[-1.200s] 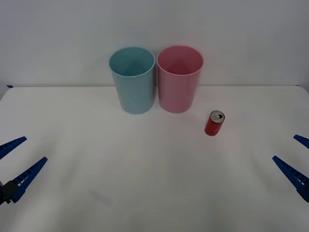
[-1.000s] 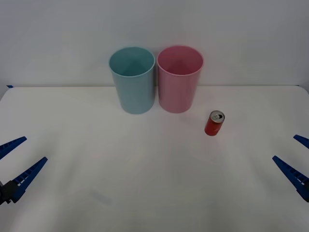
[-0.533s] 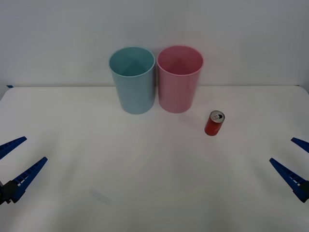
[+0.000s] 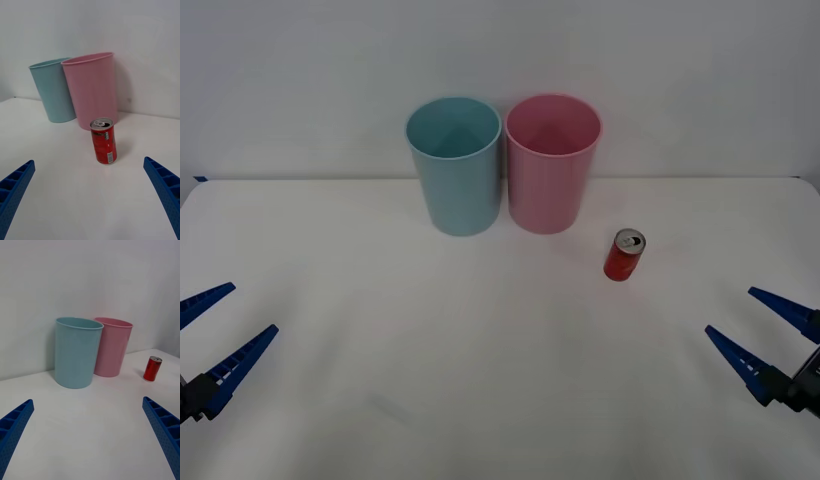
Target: Grasp the object on the table and drop it into the matching bin: aluminum can to the light blue bin, PET bottle to the pink bin.
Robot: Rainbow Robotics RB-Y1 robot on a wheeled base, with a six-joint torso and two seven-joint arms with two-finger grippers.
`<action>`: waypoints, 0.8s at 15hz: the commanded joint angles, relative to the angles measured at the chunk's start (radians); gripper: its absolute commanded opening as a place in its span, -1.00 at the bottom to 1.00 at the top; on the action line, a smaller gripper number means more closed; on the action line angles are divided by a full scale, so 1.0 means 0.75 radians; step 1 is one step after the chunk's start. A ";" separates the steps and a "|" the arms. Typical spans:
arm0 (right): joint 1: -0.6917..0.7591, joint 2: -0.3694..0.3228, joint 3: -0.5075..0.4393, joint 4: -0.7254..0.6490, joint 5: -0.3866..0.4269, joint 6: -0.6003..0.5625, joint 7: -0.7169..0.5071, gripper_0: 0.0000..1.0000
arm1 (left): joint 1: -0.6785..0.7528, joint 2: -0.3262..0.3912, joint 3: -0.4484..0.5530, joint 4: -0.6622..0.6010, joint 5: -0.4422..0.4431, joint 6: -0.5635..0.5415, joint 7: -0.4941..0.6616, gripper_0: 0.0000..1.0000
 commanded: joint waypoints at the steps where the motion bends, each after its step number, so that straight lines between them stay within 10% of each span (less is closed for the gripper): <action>1: -0.049 0.002 0.052 0.088 -0.014 0.052 0.166 1.00 | 0.000 0.000 0.000 0.000 0.000 0.000 0.000 1.00; 12: -0.200 0.131 0.207 0.198 0.060 0.359 0.301 1.00 | 0.000 0.000 0.000 0.000 0.000 0.000 0.000 1.00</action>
